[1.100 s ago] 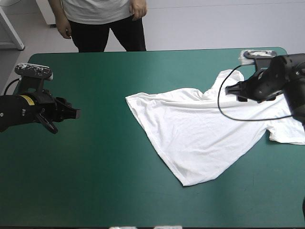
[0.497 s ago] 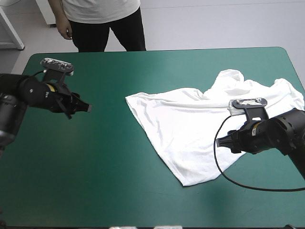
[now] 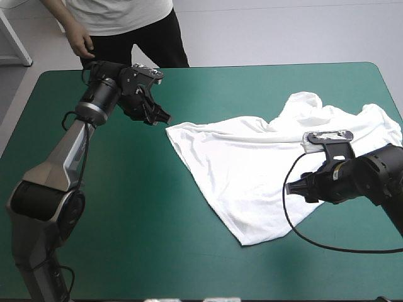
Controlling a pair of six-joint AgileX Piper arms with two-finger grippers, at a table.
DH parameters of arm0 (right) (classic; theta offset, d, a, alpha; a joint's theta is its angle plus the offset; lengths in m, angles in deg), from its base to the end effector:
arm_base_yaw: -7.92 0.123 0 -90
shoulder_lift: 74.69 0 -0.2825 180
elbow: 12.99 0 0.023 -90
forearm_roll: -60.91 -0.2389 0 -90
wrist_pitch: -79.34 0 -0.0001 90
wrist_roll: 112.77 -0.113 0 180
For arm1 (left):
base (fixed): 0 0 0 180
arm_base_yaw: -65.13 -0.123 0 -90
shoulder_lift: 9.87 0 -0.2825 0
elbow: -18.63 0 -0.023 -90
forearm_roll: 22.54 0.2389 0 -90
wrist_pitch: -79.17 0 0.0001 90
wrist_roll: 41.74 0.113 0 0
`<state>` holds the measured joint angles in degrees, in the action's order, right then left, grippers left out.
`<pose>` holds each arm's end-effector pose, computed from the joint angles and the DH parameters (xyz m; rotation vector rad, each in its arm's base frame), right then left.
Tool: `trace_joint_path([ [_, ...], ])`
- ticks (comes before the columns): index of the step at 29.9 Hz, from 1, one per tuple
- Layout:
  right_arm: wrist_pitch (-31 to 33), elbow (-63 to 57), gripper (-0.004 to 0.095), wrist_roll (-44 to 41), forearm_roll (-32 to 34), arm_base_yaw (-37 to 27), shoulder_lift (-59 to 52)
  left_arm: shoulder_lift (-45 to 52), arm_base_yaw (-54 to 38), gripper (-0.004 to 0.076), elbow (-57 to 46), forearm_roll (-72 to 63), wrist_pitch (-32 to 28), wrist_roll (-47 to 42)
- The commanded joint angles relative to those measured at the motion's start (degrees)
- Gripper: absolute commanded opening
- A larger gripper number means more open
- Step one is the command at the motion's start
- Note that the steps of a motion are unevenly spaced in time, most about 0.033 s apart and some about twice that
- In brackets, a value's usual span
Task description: Fold the cloth
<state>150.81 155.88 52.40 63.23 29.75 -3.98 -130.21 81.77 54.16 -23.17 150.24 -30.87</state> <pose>0.1785 0.0668 0.3454 -0.1688 2.6775 0.1474 0.4065 -0.1227 0.3082 0.6453 2.6438 -0.0444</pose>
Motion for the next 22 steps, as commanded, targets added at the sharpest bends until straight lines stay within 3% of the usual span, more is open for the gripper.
trace_joint_path([
  [1, -0.5, 1.4, 0.0507, -0.1, 0.1, 0.2, -1.0, -2.2, 0.4, 0.0396, 7.3, -1.6, 2.7, -0.1],
  [5, 0.0, 1.4, 0.0507, -0.1, 0.1, 0.2, -1.0, -6.7, 0.4, 0.0526, 12.1, -2.8, 2.5, 0.8],
  [22, 0.0, 1.4, 0.0442, -0.1, 0.4, 0.2, -1.0, -16.5, 0.4, 0.0506, 13.4, -3.8, 0.0, 1.2],
])
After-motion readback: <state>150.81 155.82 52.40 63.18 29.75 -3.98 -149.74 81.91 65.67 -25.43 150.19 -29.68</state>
